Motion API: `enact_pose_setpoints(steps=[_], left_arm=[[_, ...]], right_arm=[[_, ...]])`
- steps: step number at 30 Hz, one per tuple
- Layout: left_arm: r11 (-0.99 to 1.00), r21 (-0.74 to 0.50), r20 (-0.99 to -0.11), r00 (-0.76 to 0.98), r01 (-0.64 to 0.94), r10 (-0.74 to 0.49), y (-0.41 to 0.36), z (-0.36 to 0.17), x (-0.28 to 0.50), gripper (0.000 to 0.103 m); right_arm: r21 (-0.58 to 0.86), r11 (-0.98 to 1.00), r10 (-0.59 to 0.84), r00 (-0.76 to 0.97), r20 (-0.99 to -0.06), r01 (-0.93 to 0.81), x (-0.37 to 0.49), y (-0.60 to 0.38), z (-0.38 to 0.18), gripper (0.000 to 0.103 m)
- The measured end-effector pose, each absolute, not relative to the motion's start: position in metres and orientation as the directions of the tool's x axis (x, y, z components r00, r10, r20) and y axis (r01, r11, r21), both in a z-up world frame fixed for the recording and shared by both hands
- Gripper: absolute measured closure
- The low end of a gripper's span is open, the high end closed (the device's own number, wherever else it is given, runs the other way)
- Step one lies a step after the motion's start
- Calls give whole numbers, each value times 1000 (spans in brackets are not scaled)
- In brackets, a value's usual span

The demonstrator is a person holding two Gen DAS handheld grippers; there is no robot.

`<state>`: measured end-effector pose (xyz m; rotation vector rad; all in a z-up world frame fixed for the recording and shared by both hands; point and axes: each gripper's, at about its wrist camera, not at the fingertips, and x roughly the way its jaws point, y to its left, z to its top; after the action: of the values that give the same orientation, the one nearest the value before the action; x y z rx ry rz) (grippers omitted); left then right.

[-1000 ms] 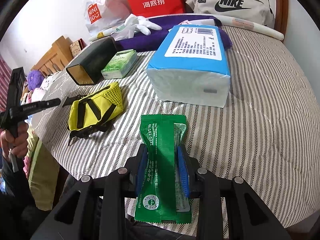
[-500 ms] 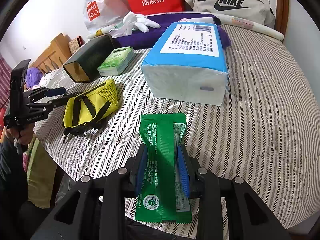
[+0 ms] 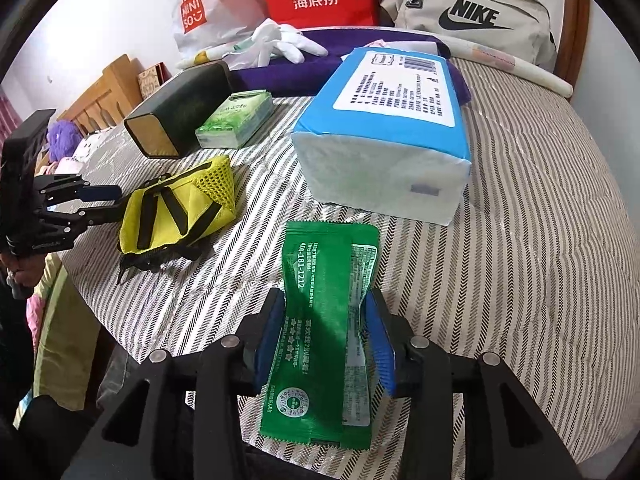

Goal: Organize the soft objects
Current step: 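Grasp the black strap beside the yellow pouch with the left tool, then carry the black strap and green packet onto the purple towel and open both tools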

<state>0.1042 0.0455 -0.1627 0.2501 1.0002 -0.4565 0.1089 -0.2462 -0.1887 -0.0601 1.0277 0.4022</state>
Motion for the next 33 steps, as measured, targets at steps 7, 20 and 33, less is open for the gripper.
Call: enact_pose_setpoints(steps=[7, 20, 33], left_arm=[[875, 5, -850, 463, 485, -252, 35, -164, 114, 81], [943, -41, -822, 525, 330, -220, 37, -167, 106, 80], [967, -120, -799, 555, 226, -229, 49, -157, 89, 83]], right_arm=[[115, 932, 274, 459, -845, -345, 104, -251, -190, 52], [11, 941, 204, 538, -818, -340, 100, -237, -194, 51], [81, 947, 250, 552, -796, -312, 94, -254, -184, 82]])
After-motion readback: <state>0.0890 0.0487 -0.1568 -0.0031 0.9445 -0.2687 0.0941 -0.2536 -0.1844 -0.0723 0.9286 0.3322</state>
